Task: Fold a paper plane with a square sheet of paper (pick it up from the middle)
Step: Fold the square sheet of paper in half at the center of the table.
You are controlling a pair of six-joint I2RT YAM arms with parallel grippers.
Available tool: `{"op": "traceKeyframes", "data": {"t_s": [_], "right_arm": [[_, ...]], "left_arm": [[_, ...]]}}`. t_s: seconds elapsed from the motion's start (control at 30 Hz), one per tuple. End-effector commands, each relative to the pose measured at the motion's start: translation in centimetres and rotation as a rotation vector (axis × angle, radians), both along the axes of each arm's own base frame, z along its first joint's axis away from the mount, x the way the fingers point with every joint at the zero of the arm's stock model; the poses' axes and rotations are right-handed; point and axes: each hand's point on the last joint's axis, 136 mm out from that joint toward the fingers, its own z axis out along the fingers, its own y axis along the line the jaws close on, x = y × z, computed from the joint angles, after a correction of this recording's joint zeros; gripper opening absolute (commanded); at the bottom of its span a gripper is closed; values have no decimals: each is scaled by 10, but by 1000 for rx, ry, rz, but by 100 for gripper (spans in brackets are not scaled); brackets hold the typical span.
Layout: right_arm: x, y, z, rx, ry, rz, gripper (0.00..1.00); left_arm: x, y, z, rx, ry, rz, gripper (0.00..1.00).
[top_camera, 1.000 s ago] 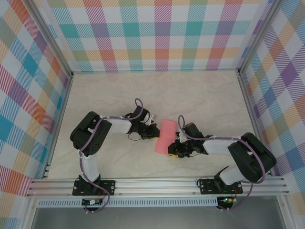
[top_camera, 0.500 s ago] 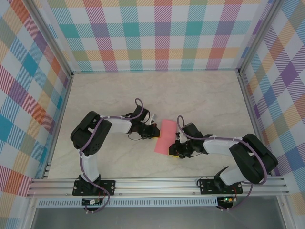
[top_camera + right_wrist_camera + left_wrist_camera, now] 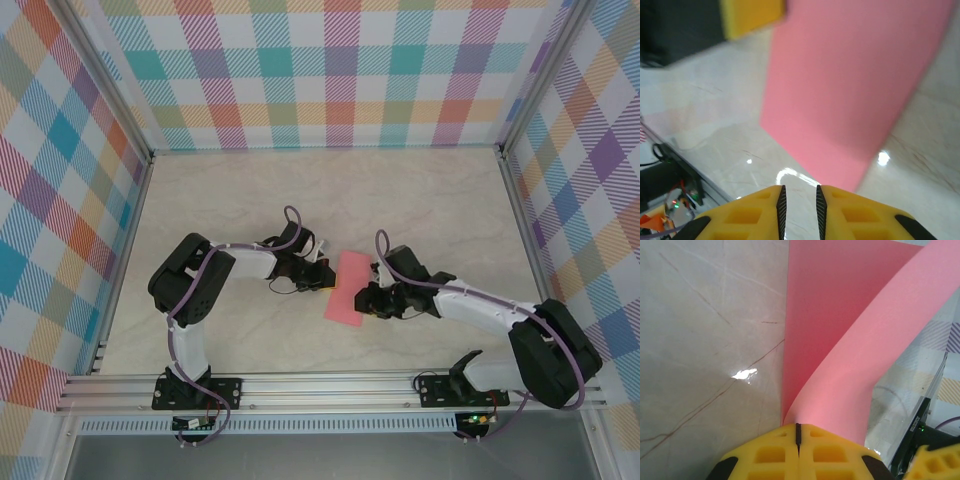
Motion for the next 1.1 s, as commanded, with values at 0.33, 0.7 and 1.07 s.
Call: {"op": "traceKeyframes", "data": {"t_s": [0.33,0.7,1.07], "right_arm": [[52,5,-16,72,-29,-35,23],[44,-4,-45,12,42,-56,22],[71,2,-12,114,-41,-31,23]], "left_arm": [[-23,21,-48,171,97,-9,0],[-23,22,-50,178,95,-13,0],[-23,24,-50,186,94,-10,0]]}}
